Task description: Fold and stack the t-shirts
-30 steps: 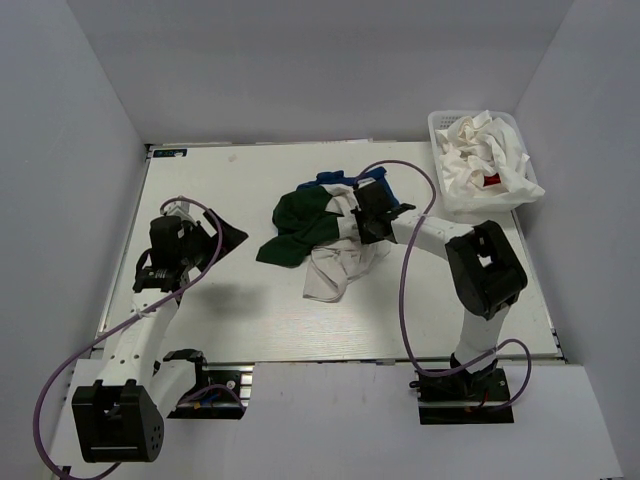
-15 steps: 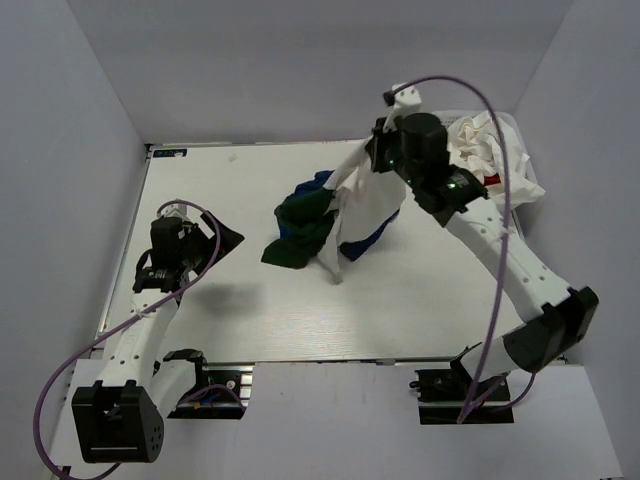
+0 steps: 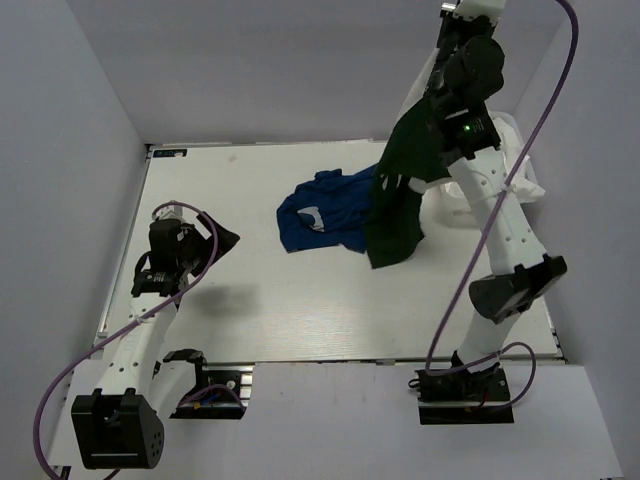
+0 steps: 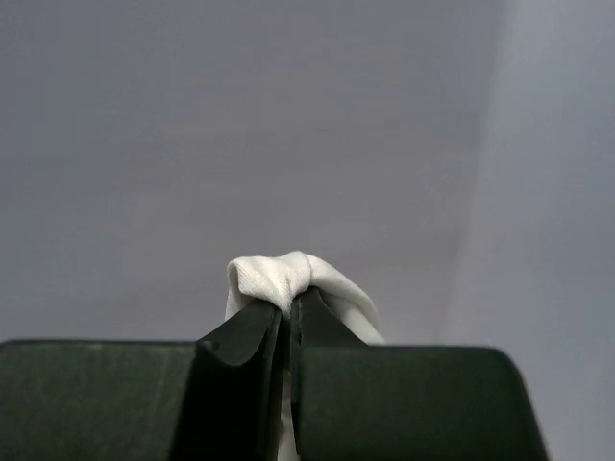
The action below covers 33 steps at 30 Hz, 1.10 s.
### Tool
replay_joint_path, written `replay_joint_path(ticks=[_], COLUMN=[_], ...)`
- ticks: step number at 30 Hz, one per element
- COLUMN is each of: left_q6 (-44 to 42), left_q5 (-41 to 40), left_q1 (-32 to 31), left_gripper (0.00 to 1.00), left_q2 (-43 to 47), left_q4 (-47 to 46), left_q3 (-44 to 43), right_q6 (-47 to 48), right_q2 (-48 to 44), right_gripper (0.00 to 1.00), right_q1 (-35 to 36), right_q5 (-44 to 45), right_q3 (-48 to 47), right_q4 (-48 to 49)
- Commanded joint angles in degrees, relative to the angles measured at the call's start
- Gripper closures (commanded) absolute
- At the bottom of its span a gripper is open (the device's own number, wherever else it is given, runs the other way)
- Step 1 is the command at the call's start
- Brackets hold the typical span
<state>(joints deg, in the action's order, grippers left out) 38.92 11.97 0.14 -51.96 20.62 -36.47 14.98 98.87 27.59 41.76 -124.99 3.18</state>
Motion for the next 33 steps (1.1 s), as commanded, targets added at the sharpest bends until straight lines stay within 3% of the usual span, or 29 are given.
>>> replay_joint_path(ticks=[1, 2, 8, 14, 17, 19, 23, 24, 28, 29, 31, 33], left_q6=[0.11, 0.11, 0.11, -0.51, -0.51, -0.51, -1.04, -1.04, -1.04, -1.04, -1.04, -1.04], left_q5=[-2.47, -2.47, -5.2, -5.2, -5.72, -5.73, -5.73, -5.73, -5.73, -5.73, -5.11, -5.11], left_q1=[-0.23, -0.23, -0.23, -0.23, -0.23, -0.23, -0.23, -0.23, -0.23, -0.23, -0.23, -0.23], left_gripper=[0.01, 0.01, 0.01, 0.01, 0.01, 0.01, 0.01, 0.01, 0.01, 0.01, 0.01, 0.01], left_q2=[1.52, 1.52, 1.52, 1.52, 1.52, 0.9, -0.76, -1.38, -1.91, -1.91, -1.91, -1.91], left_q4=[0.82, 1.35, 1.88, 1.27, 1.26, 1.26, 1.26, 1.26, 1.26, 1.26, 1.26, 0.74], left_q3=[-2.03, -2.64, -2.64, -2.65, -2.64, -3.17, -3.7, -3.7, -4.23, -3.62, -3.09, -3.08], right_q6=[22.49, 25.42, 14.23, 14.46, 13.24, 6.83, -6.07, -7.85, -16.88, -17.7, -19.89, -20.08], right_q2=[4.47, 5.27, 9.84, 14.06, 15.29, 15.56, 16.7, 18.88, 25.75, 27.59, 29.88, 31.81], right_gripper=[1.0, 1.0, 1.0, 1.0, 1.0, 1.0, 1.0, 1.0, 1.0, 1.0, 0.89, 0.77], right_q1=[-4.73, -6.66, -18.77, -26.35, -29.17, -29.88, -31.19, -31.55, -32.95, -33.13, -34.18, -34.54], right_q5=[12.99, 12.65, 3.25, -2.91, -4.48, -7.02, -17.93, -21.51, -22.24, -26.6, -29.79, -38.46], right_q3=[-5.61, -7.7, -12.03, -9.32, -0.97, 6.91, 21.51, 22.41, 19.45, 19.0, 18.73, 17.68], right_q4=[32.63, 41.12, 37.25, 37.51, 29.63, 18.93, 11.26, 9.67, -1.4, -6.64, -10.27, -13.44])
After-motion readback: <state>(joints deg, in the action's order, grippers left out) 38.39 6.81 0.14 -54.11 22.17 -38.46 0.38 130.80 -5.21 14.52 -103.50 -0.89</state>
